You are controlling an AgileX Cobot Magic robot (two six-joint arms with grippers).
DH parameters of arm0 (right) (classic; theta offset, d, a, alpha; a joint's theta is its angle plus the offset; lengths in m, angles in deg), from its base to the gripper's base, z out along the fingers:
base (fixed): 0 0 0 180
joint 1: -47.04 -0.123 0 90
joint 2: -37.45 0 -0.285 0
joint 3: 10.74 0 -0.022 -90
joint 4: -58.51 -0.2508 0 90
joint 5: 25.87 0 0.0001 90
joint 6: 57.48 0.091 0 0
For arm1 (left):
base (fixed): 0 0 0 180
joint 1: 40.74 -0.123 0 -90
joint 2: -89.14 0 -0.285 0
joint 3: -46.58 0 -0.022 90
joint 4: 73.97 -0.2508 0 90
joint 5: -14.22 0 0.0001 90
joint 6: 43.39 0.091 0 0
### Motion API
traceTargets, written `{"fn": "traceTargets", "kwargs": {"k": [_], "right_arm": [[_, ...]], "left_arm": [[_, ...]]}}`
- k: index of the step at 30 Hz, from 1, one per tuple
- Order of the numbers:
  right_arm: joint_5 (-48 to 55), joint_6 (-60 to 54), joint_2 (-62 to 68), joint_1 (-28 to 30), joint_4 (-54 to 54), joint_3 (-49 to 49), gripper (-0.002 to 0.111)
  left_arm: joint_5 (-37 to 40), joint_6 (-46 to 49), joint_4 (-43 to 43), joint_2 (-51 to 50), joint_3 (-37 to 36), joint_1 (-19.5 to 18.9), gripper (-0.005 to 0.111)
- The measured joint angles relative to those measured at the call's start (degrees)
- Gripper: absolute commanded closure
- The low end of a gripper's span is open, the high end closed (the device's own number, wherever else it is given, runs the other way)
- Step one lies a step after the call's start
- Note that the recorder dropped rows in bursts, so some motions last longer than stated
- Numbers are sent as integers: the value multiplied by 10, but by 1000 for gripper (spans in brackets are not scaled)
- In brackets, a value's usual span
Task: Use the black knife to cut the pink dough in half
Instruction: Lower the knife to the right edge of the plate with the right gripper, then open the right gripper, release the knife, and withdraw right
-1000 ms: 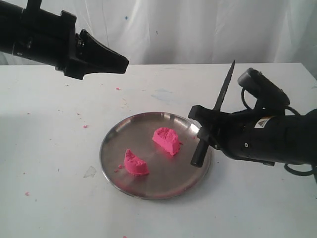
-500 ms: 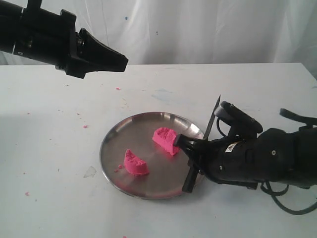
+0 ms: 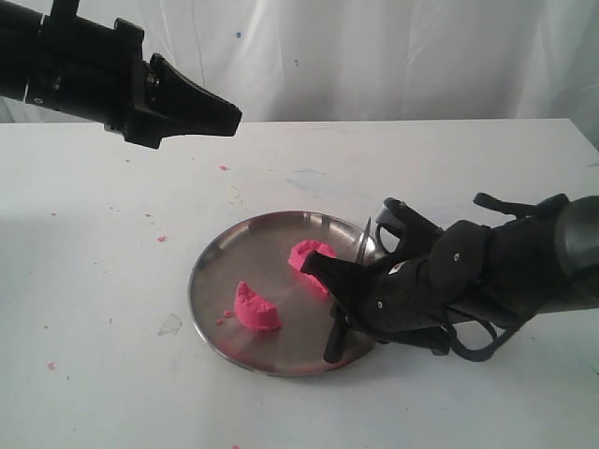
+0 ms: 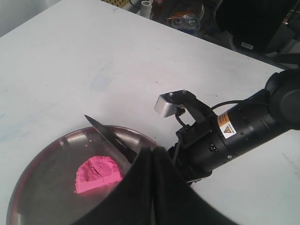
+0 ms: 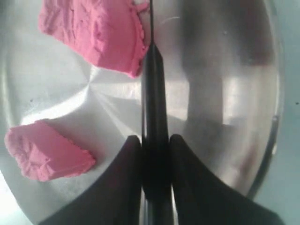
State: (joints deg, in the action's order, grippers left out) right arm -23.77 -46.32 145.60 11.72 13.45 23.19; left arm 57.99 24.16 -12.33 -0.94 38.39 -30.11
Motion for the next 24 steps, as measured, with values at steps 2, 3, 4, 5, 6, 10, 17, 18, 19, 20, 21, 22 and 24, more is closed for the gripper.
{"fn": "traceTargets", "kwargs": {"k": [2,3,4,5,6,10,17,18,19,20,21,22,24], "right_arm": [[3,-1,8,0,-11,-6,108],[5,-1,11,0,-13,-7,108],[5,-2,16,0,-14,-8,108],[5,-2,19,0,-14,-8,108],[3,-2,21,0,-15,-8,108],[1,-2,23,0,-18,-10,96],[1,-27,14,0,-18,-8,69],[-3,-28,6,0,-18,-5,69],[-9,-28,-1,0,-18,-1,69],[-13,-28,-9,0,-18,1,69],[-21,-28,-19,0,-18,5,69],[-27,-28,-37,0,-18,10,69],[-41,-29,-71,0,-18,26,69]], "left_arm": [[0,0,0,0,0,0,107],[0,0,0,0,0,0,107],[0,0,0,0,0,0,107],[0,0,0,0,0,0,107],[0,0,0,0,0,0,107],[0,0,0,0,0,0,107],[0,0,0,0,0,0,107],[0,0,0,0,0,0,107],[0,0,0,0,0,0,107],[-1,0,0,0,0,0,107],[-1,0,0,0,0,0,107],[-1,0,0,0,0,0,107],[-1,0,0,0,0,0,107]]}}
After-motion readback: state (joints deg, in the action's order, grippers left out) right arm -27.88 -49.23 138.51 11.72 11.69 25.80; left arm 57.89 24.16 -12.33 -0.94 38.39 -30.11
